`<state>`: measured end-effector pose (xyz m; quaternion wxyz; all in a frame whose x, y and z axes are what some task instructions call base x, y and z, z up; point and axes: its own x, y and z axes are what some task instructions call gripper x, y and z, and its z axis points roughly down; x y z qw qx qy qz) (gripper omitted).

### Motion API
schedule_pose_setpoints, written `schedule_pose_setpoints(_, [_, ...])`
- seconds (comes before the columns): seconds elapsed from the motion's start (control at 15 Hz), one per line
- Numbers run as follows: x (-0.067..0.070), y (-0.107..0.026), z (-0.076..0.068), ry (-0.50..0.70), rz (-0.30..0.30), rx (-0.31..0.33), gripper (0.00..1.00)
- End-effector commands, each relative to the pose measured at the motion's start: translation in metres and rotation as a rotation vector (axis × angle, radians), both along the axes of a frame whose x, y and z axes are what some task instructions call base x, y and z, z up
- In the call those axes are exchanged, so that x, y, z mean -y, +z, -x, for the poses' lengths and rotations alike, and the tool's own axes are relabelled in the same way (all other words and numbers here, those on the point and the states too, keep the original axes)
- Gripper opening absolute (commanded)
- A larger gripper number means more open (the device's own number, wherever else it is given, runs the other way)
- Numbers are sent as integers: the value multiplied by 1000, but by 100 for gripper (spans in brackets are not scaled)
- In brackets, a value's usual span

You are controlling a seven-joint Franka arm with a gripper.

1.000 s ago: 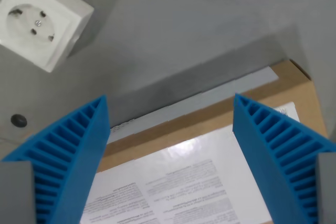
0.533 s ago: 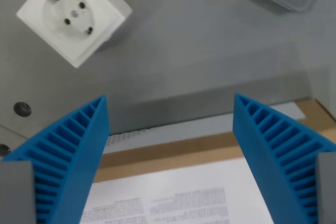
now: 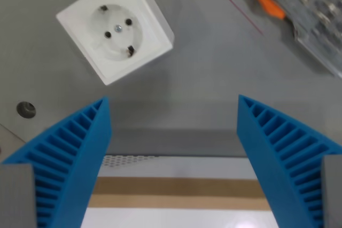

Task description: Move above the white socket

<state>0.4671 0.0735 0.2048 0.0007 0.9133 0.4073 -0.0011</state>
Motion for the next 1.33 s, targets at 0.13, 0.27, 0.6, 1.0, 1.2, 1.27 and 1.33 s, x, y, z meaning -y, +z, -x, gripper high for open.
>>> schedule_pose_setpoints(0.13, [-11,-11,7,354,-106,111,100])
schedule_pose_setpoints(0.27, [-17,-15,8,378,-107,115,100])
schedule_pose_setpoints(0.6, [-29,-24,9,417,-113,123,100])
schedule_pose_setpoints(1.0, [-38,-30,8,418,-111,112,100])
schedule_pose_setpoints(1.2, [-40,-31,7,413,-111,106,100])
schedule_pose_setpoints(1.27, [-41,-32,7,408,-111,105,100])
schedule_pose_setpoints(1.33, [-42,-32,6,402,-111,104,100])
